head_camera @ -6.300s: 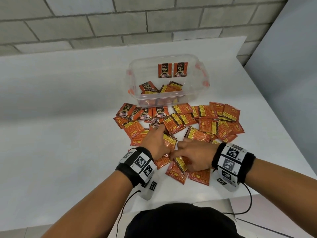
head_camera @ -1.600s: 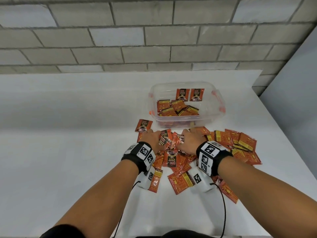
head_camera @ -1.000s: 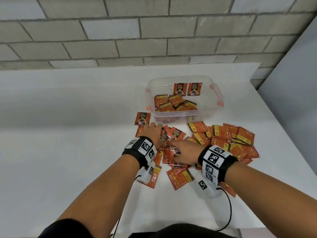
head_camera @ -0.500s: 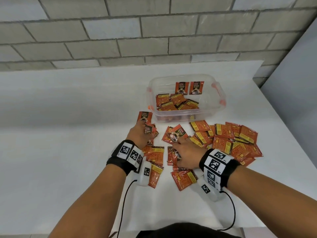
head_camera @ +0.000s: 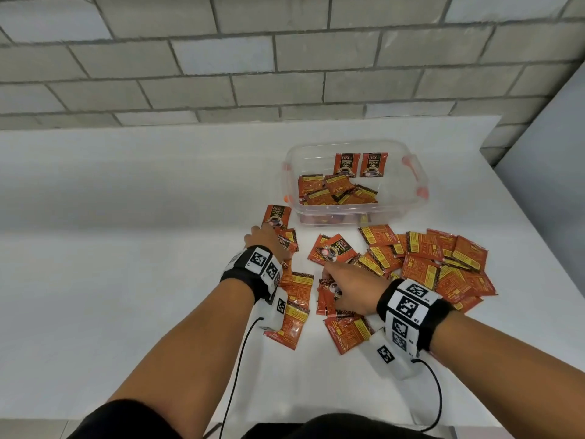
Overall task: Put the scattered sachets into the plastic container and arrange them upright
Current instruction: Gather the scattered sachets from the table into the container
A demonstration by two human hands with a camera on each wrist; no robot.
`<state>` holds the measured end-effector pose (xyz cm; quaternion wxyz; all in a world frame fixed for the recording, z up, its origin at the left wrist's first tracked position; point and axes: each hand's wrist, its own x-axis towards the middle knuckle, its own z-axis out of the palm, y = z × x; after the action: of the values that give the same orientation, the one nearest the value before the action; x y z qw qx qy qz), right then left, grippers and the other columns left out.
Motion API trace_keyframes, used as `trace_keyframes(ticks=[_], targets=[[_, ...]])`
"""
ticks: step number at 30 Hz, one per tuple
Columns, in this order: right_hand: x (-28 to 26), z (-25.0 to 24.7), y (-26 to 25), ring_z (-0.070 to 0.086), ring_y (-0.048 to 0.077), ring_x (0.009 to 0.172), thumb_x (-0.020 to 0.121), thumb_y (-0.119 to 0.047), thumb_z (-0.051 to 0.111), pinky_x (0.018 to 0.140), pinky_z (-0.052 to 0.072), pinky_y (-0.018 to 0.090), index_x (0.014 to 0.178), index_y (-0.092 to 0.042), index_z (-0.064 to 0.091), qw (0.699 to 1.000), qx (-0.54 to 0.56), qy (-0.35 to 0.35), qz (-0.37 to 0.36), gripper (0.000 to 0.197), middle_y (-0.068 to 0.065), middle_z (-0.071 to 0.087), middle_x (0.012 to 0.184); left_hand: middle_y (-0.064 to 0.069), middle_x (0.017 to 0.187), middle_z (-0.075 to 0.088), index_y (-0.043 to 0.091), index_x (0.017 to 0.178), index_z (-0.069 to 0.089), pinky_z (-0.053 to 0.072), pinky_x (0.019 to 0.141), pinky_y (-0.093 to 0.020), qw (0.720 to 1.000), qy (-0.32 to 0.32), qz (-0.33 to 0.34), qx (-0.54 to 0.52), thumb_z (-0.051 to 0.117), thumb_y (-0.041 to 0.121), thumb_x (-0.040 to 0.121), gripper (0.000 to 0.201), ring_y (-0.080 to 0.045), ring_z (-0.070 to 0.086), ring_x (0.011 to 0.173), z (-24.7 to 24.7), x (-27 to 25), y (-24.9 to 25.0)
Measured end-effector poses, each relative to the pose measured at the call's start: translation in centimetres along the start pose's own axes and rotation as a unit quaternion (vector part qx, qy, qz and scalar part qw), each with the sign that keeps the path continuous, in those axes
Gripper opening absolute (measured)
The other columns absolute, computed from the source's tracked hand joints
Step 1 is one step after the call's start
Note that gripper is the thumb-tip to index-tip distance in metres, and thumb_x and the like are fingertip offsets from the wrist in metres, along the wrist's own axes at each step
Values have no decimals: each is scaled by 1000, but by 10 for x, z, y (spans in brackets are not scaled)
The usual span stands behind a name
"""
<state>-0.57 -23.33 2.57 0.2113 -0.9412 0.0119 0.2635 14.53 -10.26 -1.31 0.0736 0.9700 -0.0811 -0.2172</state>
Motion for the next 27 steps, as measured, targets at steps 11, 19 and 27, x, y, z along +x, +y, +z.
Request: trace_keyframes(ticks=[11, 19, 27], targets=[[-2, -1, 2, 53, 18, 92, 86, -11, 63, 74, 46, 29, 130, -15, 39, 999, 36, -3, 13, 50, 5, 56, 106, -8, 124, 55, 11, 131, 33, 39, 99, -35, 1000, -4, -7, 18, 81, 40, 68, 84, -25, 54, 114, -3, 10, 6], [-12, -26, 19, 43, 11, 56, 94, -17, 53, 50, 34, 24, 132, -22, 37, 990, 142, 18, 12, 42, 0, 50, 74, -16, 124, 57, 3, 124, 45, 46, 86, -32, 989, 5, 35, -143, 66, 23, 87, 47, -30, 56, 111, -6, 9, -6], [-12, -93, 40, 64, 20, 90, 90, -5, 57, 64, 57, 26, 118, -19, 48, 889, 384, 249, 23, 33, -1, 56, 113, -14, 105, 61, -2, 113, 52, 38, 56, -22, 933, 136, 21, -332, 52, 13, 93, 25, -18, 54, 74, -56, -8, -29]])
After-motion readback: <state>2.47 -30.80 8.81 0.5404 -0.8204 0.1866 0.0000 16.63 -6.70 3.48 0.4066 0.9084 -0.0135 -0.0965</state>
